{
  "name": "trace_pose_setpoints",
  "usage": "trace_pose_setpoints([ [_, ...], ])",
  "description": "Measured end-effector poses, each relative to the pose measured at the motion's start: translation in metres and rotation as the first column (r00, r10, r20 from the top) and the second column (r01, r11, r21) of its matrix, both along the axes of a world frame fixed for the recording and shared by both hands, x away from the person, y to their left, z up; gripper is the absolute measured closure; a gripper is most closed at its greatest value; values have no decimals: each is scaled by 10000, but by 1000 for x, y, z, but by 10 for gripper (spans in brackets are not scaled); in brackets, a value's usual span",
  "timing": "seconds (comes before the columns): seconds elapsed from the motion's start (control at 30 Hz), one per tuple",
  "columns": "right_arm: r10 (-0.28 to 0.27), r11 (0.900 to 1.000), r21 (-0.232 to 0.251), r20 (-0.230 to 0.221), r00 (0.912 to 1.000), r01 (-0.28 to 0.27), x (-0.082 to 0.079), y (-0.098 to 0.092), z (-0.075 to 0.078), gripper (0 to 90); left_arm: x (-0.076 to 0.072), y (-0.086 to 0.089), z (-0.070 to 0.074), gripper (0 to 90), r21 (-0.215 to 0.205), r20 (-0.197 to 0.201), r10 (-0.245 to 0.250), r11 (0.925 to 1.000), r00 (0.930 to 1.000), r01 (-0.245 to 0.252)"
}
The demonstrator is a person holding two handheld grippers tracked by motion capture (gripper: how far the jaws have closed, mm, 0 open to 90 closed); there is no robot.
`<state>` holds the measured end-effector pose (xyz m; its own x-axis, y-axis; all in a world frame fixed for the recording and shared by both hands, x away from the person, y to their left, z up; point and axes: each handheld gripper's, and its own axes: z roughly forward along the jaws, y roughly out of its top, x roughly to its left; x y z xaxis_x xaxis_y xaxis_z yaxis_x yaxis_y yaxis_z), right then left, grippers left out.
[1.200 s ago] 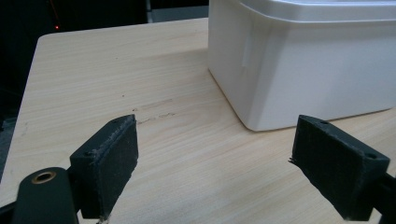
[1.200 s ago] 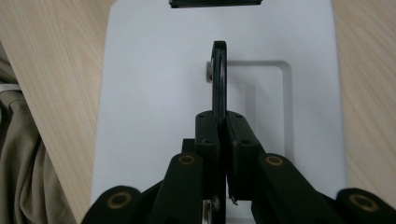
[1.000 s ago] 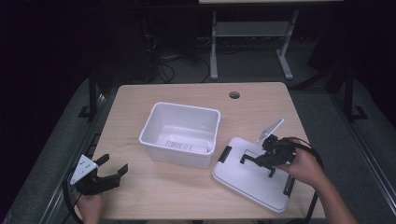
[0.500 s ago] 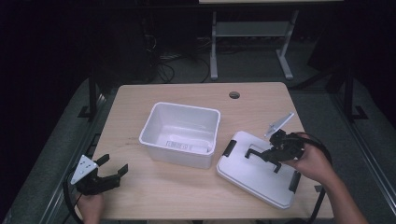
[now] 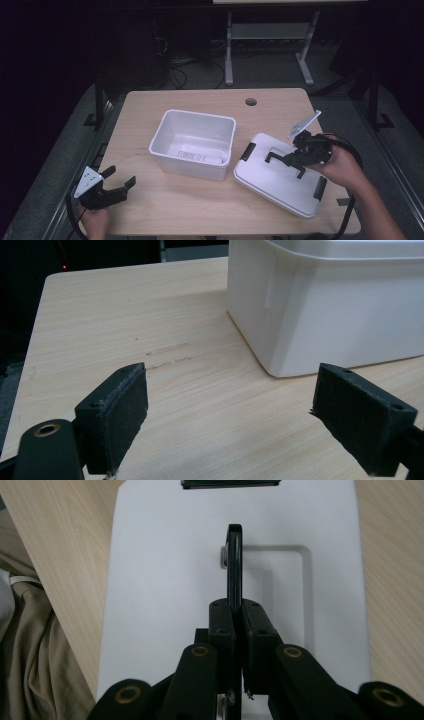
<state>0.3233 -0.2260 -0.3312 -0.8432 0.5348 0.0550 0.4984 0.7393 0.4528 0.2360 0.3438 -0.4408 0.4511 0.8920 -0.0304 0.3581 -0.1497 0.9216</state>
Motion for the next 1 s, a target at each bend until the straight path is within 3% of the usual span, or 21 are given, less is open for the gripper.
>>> trace_pose_setpoints([
  [0.57, -152, 9999, -76, 360, 9992, 155, -4, -9, 38, 846, 0, -1, 0, 136, 72, 33, 2, 10000, 10000, -2],
  [1.0, -20, 9999, -151, 561, 9984, 28, -4, -3, 64, 846, 2, -1, 0, 136, 43, -3, -49, 10000, 10000, 49],
])
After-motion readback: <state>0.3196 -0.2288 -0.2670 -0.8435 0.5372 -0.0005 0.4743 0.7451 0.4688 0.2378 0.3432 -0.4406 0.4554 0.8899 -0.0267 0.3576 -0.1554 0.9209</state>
